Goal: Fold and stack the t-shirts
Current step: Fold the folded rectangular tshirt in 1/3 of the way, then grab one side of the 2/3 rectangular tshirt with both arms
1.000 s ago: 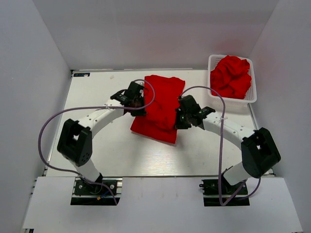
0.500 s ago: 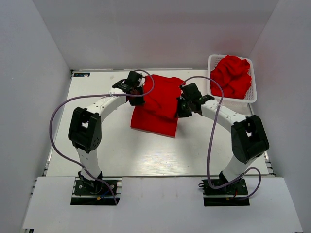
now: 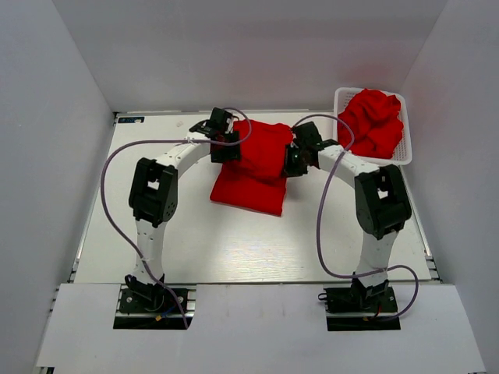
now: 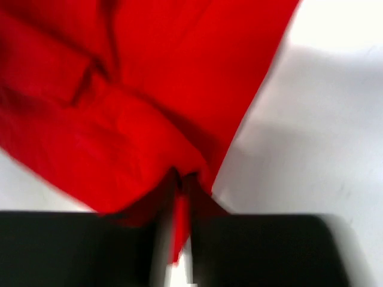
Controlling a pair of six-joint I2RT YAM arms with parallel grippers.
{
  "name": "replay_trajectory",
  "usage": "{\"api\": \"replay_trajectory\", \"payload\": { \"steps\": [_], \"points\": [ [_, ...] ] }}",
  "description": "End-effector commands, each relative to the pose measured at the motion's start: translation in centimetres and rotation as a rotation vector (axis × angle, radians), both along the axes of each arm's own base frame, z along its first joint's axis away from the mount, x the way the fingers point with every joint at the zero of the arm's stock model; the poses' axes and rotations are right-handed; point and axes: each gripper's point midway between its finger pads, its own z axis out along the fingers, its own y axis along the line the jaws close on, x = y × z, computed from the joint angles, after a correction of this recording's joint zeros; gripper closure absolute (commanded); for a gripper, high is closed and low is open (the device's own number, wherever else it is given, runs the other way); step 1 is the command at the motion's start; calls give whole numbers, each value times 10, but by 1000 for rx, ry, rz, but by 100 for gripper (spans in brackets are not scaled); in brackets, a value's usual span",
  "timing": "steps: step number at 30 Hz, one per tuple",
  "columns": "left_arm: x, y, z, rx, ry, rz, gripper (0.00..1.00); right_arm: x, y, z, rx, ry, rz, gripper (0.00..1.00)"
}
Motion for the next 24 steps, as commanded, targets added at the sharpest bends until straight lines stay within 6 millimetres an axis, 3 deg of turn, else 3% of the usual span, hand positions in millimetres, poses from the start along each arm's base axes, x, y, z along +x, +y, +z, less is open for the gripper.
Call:
{"api": "replay_trajectory", "payload": {
  "steps": [1,2,3,4,5,8,9,11,12,13,14,15,17,18,20,21,22,23,24],
  "points": [
    [61,21,45,-46,-140,112,24,57,-3,22,83,-77,-133,74],
    [74,23,37,-49,-131,133,3,77,4,30,115,-98,-129,57],
    [76,31,38,-65,-90,134,0,87,-2,37,142,-99,-138,45],
    [83,27,47,-78,-104,128,0,96,-6,41,137,-109,-146,24],
    [95,31,73,-93,-161,133,0,109,-11,54,123,-130,-147,21],
    [100,34,82,-112,-205,124,0,106,-14,62,96,-154,-100,18],
    [101,37,86,-130,-223,113,0,103,-13,77,105,-182,-86,10],
    [89,40,85,-125,-209,113,0,93,-16,71,95,-178,-61,10],
    [84,42,84,-122,-200,113,0,79,-19,70,91,-177,-47,10],
    [72,46,68,-100,-162,104,0,72,-19,70,94,-174,-36,10],
    [64,46,76,-108,-165,98,0,66,-16,70,113,-174,-12,10],
    [59,48,73,-97,-159,88,0,47,-17,67,118,-154,1,10],
    [33,56,52,-66,-86,82,0,33,-16,64,128,-142,15,10],
    [9,57,44,-45,-52,75,0,11,-19,54,138,-110,21,10],
    [-9,55,40,-57,-55,57,0,-11,-17,39,136,-70,36,10],
    [-20,53,37,-76,-44,40,0,-20,-16,48,146,-92,47,10],
    [-44,55,16,-86,13,22,0,-38,-20,29,136,-40,50,10],
    [-47,52,29,-122,-40,7,0,-45,-18,25,135,-26,55,10],
    [-64,57,13,-110,-4,8,0,-52,-15,30,151,-32,71,10]
  ]
}}
